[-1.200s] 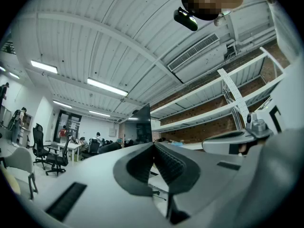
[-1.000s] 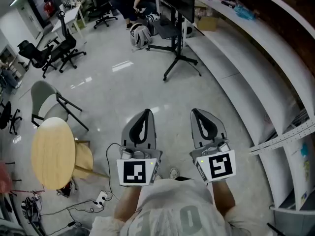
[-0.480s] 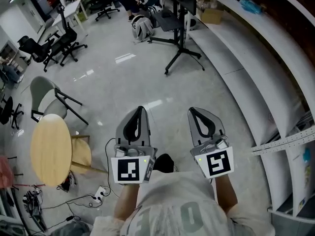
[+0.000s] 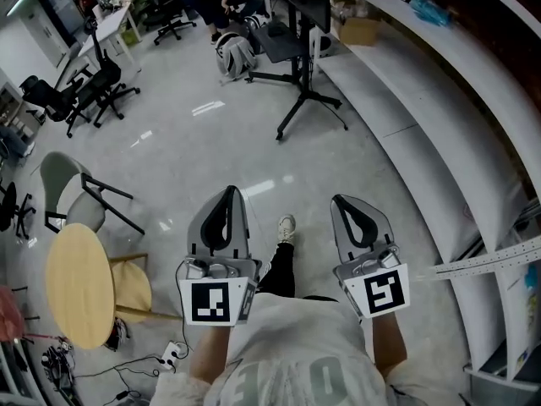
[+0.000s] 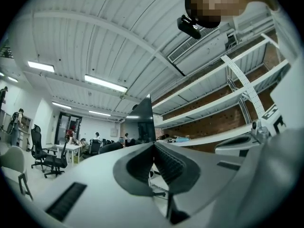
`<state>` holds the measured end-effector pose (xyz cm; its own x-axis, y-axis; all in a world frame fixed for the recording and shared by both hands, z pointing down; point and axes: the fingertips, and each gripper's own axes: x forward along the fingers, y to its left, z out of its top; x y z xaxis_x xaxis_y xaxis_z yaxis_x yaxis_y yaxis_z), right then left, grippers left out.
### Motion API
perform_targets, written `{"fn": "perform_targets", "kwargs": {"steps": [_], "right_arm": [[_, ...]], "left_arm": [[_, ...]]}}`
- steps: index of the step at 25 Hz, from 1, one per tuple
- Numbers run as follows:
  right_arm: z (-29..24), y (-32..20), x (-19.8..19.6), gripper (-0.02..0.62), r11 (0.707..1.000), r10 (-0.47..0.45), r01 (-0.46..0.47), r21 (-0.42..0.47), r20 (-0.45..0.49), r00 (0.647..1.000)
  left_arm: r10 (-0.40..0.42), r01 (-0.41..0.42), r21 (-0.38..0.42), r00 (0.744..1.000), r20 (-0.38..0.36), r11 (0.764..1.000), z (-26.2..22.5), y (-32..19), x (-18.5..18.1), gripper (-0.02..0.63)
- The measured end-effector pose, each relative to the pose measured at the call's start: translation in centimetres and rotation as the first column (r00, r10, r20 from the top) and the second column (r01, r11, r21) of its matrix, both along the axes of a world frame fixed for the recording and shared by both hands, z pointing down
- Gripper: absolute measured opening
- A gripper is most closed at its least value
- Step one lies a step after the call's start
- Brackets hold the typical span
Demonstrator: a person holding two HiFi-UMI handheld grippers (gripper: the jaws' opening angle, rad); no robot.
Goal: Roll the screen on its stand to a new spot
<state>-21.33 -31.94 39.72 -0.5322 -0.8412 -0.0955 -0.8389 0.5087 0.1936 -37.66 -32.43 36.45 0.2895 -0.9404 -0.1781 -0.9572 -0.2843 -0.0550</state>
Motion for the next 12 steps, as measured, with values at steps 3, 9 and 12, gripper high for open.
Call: {"fn": "perform_targets", "kwargs": {"steps": [3,9,12], "right_arm": [[1.1,-4.8,0.5,0.018,0.999,0.02,-0.02,0.028,0.009,1.0],[-1.3,-17.7,0.1,0.018,0.998,0.061,-0.061,0.02,0.002,0.998],[-4.2,-24.9,0.2,0.018,0.995,0.082,-0.082,0.052,0.003,0.997]], "left_arm": [[0.0,0.0,0.009,1.0,-0.009,1.0,1.5,-5.0,0.0,0.014],[0.035,-0.036,-0.008,0.998,-0.054,0.999,-0.4,-18.9,0.4,0.014],[0.065,-0.065,0.017,0.997,-0.046,0.998,-2.8,-26.4,0.9,0.014]]}}
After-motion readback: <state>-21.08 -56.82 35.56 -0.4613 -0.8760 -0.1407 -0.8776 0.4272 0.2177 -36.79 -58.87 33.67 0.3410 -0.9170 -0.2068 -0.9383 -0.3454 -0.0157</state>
